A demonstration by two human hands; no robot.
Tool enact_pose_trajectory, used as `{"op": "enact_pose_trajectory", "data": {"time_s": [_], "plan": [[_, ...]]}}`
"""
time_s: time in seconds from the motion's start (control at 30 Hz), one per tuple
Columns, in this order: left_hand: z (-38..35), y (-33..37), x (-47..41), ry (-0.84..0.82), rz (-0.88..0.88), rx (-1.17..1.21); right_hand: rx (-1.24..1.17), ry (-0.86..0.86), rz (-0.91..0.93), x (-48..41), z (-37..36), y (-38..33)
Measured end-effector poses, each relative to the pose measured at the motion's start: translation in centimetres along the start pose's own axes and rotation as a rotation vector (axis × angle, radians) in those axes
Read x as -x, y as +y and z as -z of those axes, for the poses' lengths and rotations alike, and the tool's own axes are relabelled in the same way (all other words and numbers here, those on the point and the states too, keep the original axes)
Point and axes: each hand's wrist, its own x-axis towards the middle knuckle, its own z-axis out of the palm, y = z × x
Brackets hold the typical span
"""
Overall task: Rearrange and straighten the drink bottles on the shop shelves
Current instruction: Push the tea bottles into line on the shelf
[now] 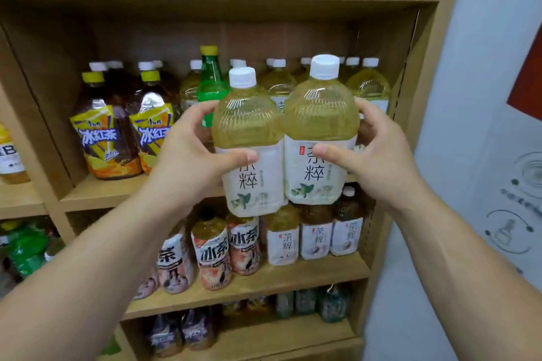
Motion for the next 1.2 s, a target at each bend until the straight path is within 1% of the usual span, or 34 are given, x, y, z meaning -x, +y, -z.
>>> {"op": "enact_pose_trajectory", "data": {"time_s": [0.17,0.3,0.4,0.47,0.57,0.63,0.73,0.8,0.87,0.9,0.93,1.0,1.03,1.1,1.2], "plan": [[-3.1,0.5,-5.5,0.005,-0.023,-0.009,-0.043,0.02,0.0,-5.0,2.5,2.0],[-6.0,-1.8,-8.0,0.036,0.03,-0.033,-0.036,0.032,-0.064,-6.9,2.9,5.9],[-7.4,-3.6,-8.9,0.069,0.091,-0.041,0.006,0.025,-0.096,-6.8,2.4,9.1],[-7.7,-4.3,-9.2,0.098,0.091,-0.077,0.055,0.007,-0.103,-7.2,2.2,10.4],[-7.8,-5.2,-9.4,0.082,0.088,-0.163,0.126,-0.026,-0.128,-8.1,2.2,11.4],[-7.9,-5.9,-9.0,0.068,0.106,-0.234,0.209,0.002,-0.114,-7.9,1.8,12.1],[-8.4,-7.3,-7.7,0.081,0.081,-0.343,0.307,0.136,-0.07,-6.2,0.7,13.3],[-8.9,-8.4,-6.6,0.109,0.054,-0.392,0.264,0.176,-0.042,-5.1,0.0,14.3],[-9.3,-9.3,-5.9,0.139,0.036,-0.413,0.22,0.164,-0.018,-4.4,-0.1,15.0],[-9.4,-9.6,-5.8,0.152,0.029,-0.422,0.262,0.152,0.03,-4.2,0.1,15.2],[-9.5,-9.8,-5.8,0.158,0.022,-0.431,0.353,0.145,0.105,-4.2,0.2,15.4],[-9.5,-9.9,-6.2,0.144,0.019,-0.446,0.59,0.147,0.279,-4.3,0.6,16.2],[-9.5,-9.9,-6.5,0.137,0.026,-0.455,0.682,0.157,0.32,-4.5,0.8,16.5],[-9.7,-10.0,-7.1,0.141,0.037,-0.479,0.794,0.169,0.291,-5.2,1.2,16.9],[-10.7,-10.2,-7.8,0.165,0.046,-0.495,0.842,0.134,0.157,-6.0,1.6,17.6]]}}
